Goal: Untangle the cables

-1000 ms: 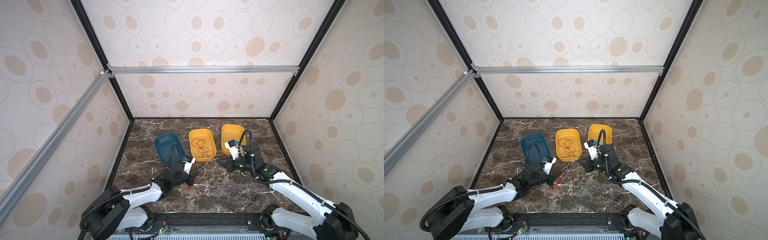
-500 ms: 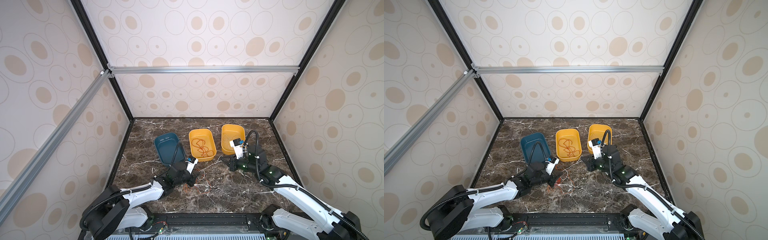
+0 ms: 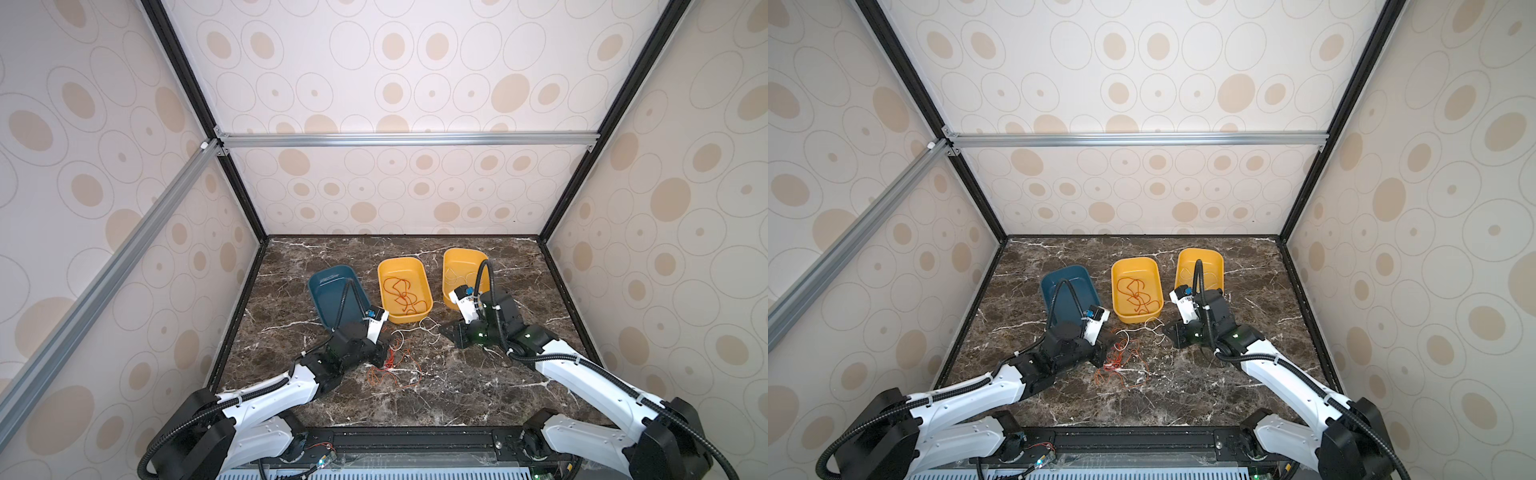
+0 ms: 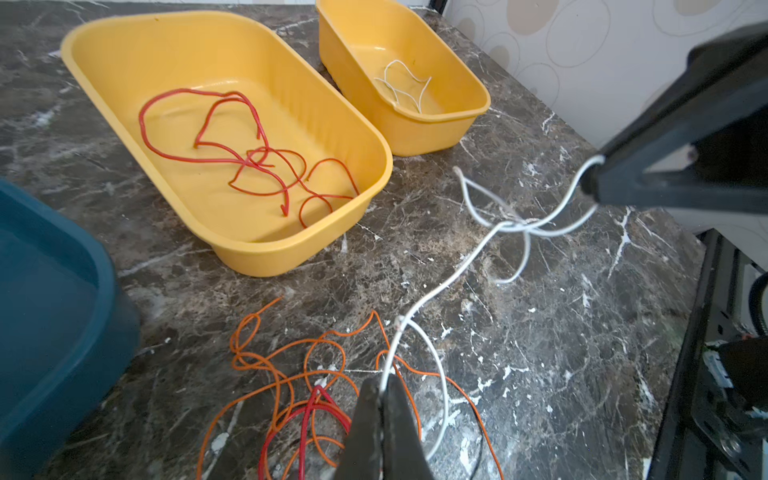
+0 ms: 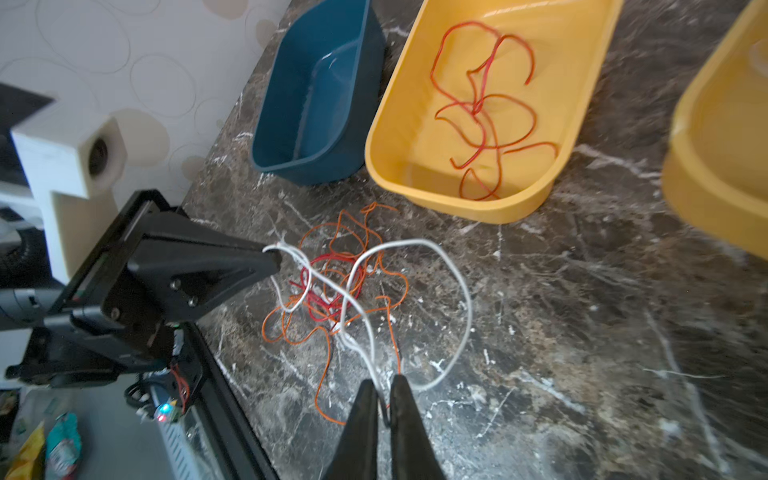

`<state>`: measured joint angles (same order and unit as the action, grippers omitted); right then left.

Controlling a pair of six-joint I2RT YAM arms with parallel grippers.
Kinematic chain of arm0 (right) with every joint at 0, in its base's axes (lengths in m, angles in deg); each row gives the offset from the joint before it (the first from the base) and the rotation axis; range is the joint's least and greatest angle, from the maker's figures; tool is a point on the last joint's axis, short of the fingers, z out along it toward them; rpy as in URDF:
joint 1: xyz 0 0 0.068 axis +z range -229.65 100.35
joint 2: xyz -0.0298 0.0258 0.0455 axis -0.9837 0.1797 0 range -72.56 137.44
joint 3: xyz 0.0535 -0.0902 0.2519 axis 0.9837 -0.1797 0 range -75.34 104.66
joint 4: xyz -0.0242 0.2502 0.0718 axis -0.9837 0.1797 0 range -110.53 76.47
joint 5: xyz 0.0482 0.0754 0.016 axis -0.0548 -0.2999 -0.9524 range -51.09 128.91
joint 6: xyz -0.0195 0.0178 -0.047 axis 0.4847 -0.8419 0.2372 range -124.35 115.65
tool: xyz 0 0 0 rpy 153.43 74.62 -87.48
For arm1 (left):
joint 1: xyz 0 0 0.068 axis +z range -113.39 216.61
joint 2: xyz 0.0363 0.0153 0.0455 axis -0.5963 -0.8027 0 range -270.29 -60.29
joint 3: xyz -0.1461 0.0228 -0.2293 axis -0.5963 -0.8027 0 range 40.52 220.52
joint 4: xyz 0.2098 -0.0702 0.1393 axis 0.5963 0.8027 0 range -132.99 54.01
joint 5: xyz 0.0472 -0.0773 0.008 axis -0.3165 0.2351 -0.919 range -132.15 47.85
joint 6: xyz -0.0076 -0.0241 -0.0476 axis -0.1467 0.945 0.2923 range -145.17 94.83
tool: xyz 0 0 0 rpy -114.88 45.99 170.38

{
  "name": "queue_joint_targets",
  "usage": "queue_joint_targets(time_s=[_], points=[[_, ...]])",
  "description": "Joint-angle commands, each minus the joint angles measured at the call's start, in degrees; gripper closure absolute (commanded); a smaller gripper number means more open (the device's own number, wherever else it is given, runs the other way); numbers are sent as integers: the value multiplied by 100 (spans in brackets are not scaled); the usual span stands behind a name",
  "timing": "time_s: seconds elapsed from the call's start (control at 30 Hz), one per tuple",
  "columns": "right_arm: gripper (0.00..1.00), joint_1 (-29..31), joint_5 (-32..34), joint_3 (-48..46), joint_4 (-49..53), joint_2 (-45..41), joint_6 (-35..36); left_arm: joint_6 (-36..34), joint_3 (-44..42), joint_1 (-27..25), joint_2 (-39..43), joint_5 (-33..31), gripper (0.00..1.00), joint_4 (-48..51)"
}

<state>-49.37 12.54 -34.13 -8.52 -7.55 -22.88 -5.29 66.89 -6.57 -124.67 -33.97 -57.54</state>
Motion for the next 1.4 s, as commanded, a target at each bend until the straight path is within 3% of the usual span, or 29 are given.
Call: queue_joint_targets(time_s=[0.0, 0.1, 0.2, 0.57, 0.83, 0.93, 0.97, 1.03, 1.13, 1.3, 1.37], points=[[82, -8, -822, -169, -322, 61, 96, -190, 351, -9, 42, -267, 100, 189], [65, -13, -849, -262, -431, -47, 86, -213, 468, -12, -34, -257, 100, 185], [57, -11, -614, -320, -445, -233, 36, -247, 575, -13, -106, -201, 100, 174], [49, -127, -52, -359, -653, -280, -9, -373, 1142, -11, -154, 179, 100, 340], [39, -123, -806, -352, -1463, 310, 129, -354, 1467, -8, -257, 431, 100, 300], [43, -121, -745, -298, -1604, 745, 65, -350, 1528, -13, -277, 529, 100, 243], [49, -124, -739, -289, -1639, 846, 60, -337, 1543, -10, -260, 552, 100, 215], [72, -124, -708, -294, -1701, 950, 4, -352, 1563, -11, -226, 562, 100, 189], [89, -132, -495, -299, -1596, 898, 13, -404, 1599, -8, -180, 461, 100, 215], [100, -413, 346, -226, -1155, 671, -123, -505, 1768, 22, -351, 154, 100, 250], [100, -705, 596, -117, -975, 655, -310, -535, 1937, 67, -566, 140, 100, 289]])
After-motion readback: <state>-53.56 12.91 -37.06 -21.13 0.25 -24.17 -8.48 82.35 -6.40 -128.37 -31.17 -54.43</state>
